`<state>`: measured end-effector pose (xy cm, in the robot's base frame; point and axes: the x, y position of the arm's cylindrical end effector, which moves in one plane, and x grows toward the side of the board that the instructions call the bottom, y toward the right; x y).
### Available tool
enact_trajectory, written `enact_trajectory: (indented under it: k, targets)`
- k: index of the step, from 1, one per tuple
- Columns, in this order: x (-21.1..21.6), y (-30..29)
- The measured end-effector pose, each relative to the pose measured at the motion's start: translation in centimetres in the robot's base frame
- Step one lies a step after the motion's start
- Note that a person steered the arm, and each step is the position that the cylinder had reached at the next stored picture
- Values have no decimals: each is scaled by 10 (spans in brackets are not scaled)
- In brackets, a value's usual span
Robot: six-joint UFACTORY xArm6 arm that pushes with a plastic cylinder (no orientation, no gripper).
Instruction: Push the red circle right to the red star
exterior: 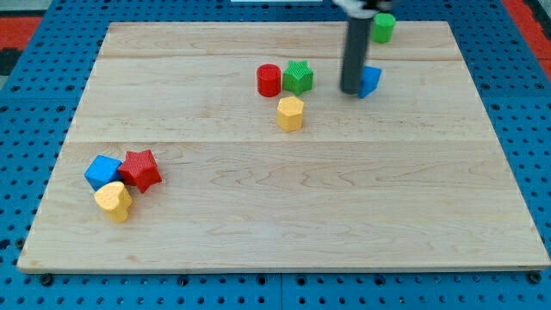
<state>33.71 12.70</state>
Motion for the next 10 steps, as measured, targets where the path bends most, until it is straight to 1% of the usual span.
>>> enact_trajectory:
  k: [1, 2, 3, 4, 5, 6, 7, 8, 9, 10]
  targets:
    - [-32, -26]
    - [-44, -103]
    - [7, -186]
    - [20, -211]
    - [64, -236]
    - [97, -239]
    - [104, -205]
    - [129, -258]
    - [141, -263]
    - [143, -195]
